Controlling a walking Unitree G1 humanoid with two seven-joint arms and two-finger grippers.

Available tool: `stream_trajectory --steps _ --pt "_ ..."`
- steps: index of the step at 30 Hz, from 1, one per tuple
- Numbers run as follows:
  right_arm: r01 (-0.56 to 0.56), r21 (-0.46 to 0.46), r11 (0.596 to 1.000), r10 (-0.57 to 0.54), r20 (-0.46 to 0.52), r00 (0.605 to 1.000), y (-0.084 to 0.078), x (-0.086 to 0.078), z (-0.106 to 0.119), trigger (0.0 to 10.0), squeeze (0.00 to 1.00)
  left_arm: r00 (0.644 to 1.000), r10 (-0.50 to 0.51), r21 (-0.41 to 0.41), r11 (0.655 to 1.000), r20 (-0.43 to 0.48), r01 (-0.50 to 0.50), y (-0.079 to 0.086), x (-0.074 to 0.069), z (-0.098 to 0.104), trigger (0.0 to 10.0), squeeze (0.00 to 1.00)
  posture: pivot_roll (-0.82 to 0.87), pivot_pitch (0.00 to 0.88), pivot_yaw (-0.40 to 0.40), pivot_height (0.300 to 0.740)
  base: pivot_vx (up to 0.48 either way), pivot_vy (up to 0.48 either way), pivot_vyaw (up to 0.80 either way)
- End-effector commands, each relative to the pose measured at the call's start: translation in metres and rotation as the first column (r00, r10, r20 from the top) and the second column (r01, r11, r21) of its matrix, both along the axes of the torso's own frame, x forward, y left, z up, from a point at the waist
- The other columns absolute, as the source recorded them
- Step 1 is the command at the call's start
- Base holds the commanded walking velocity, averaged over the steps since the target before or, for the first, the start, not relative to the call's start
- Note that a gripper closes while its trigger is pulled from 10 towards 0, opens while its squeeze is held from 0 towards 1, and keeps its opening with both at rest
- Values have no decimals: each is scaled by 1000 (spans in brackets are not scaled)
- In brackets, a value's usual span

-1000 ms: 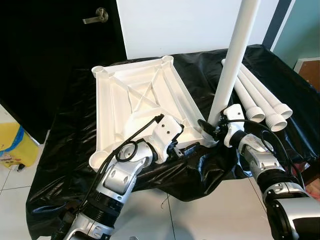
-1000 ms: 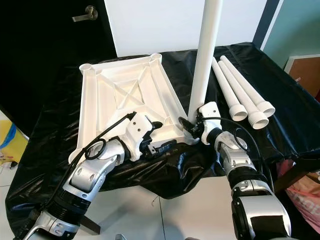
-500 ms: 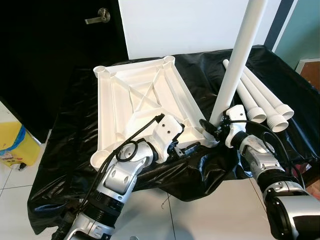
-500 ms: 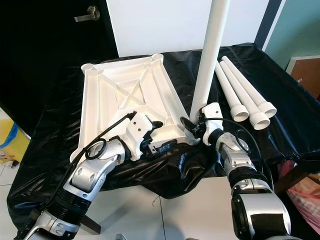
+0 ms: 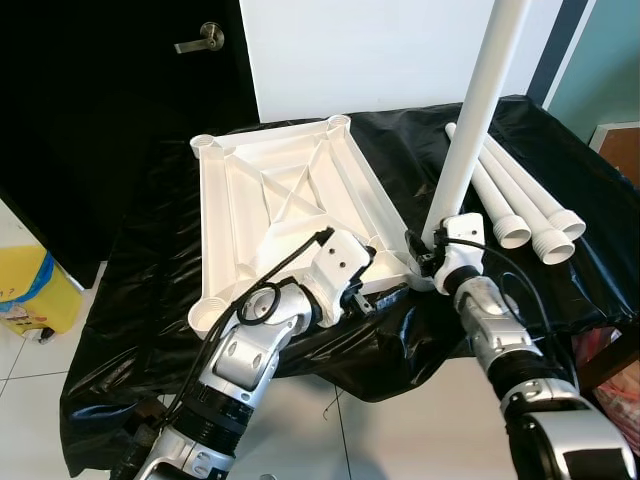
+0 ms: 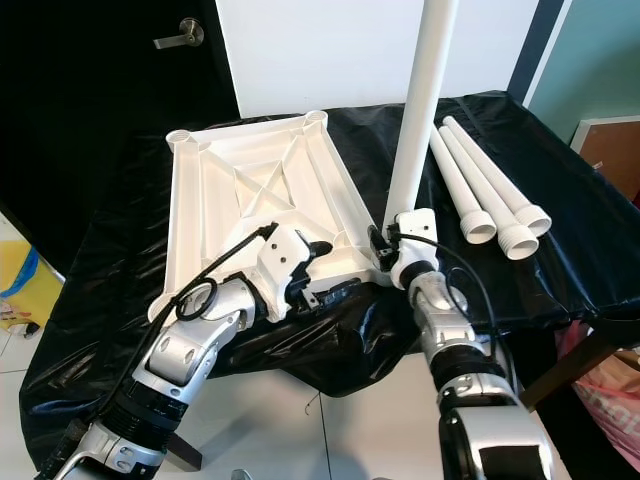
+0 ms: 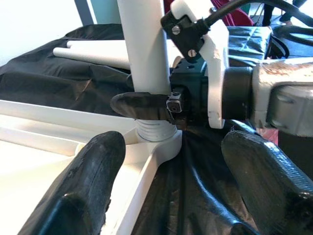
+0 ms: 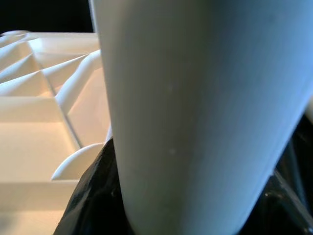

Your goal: Building children table

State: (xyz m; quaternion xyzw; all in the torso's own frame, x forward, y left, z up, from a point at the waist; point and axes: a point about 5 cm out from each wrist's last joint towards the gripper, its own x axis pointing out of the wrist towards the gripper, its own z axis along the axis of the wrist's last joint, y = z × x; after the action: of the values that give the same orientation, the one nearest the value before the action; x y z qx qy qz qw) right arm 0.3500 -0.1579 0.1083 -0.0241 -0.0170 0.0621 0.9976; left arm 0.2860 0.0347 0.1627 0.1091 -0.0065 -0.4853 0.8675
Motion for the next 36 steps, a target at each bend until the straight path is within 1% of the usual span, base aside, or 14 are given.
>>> stream_trajectory --steps 1,2,3,4,5,6,7,9,14,21,27,32,33,36 --pt "56 -1 998 -56 -103 993 -5 -10 -23 10000 0 1000 2 11 1000 10 -3 -1 2 0 10000 0 -148 0 23 740 0 0 0" --pt "88 6 996 -87 -99 991 -2 -12 -24 10000 0 1000 3 12 1000 11 -3 0 2 0 10000 0 -148 0 23 740 0 0 0" --pt "88 6 996 -87 -99 991 -2 -12 -24 10000 0 1000 3 12 1000 11 -3 0 2 0 10000 0 -148 0 23 740 0 0 0" --pt "145 23 989 -142 -97 985 1 -14 -25 10000 0 1000 4 12 1000 11 -4 0 2 0 10000 0 -148 0 20 740 0 0 0" --pt "145 23 989 -142 -97 985 1 -14 -25 10000 0 1000 4 12 1000 11 -4 0 2 0 10000 0 -148 0 20 740 0 0 0" --pt "225 41 974 -220 -94 971 2 -18 -25 10000 0 1000 5 13 1000 12 -5 0 2 0 10000 0 -144 0 17 740 0 0 0" --pt "225 41 974 -220 -94 971 2 -18 -25 10000 0 1000 5 13 1000 12 -5 0 2 0 10000 0 -144 0 17 740 0 0 0" --pt "349 84 933 -340 -108 934 8 -26 -27 10000 0 1000 8 11 1000 13 -8 1 2 0 10000 0 -142 0 14 740 0 0 0" --pt "370 89 925 -359 -117 926 15 -31 -27 10000 0 1000 8 11 1000 11 -9 1 1 -1 10000 0 -144 0 14 740 0 0 0" --pt "387 87 918 -379 -101 920 15 -32 -22 10000 0 1000 5 12 1000 11 -5 1 1 -1 10000 0 -142 0 17 740 0 0 0" --pt "383 68 921 -377 -81 923 18 -34 -16 10000 0 1000 3 12 1000 13 -3 1 2 -1 10000 0 -145 0 19 740 0 0 0" --pt "380 57 923 -377 -61 924 17 -34 -12 10000 0 1000 -1 11 1000 15 1 0 2 -1 10000 0 -155 0 24 740 0 0 0" --pt "379 52 924 -377 -54 925 15 -35 -11 10000 980 1000 -4 10 1000 16 3 -1 2 0 10000 0 -156 0 25 740 0 0 0" --pt "371 40 928 -369 -37 929 10 -35 -9 10000 1000 1000 -8 10 1000 17 8 -1 2 0 10000 0 -160 0 27 740 0 0 0"
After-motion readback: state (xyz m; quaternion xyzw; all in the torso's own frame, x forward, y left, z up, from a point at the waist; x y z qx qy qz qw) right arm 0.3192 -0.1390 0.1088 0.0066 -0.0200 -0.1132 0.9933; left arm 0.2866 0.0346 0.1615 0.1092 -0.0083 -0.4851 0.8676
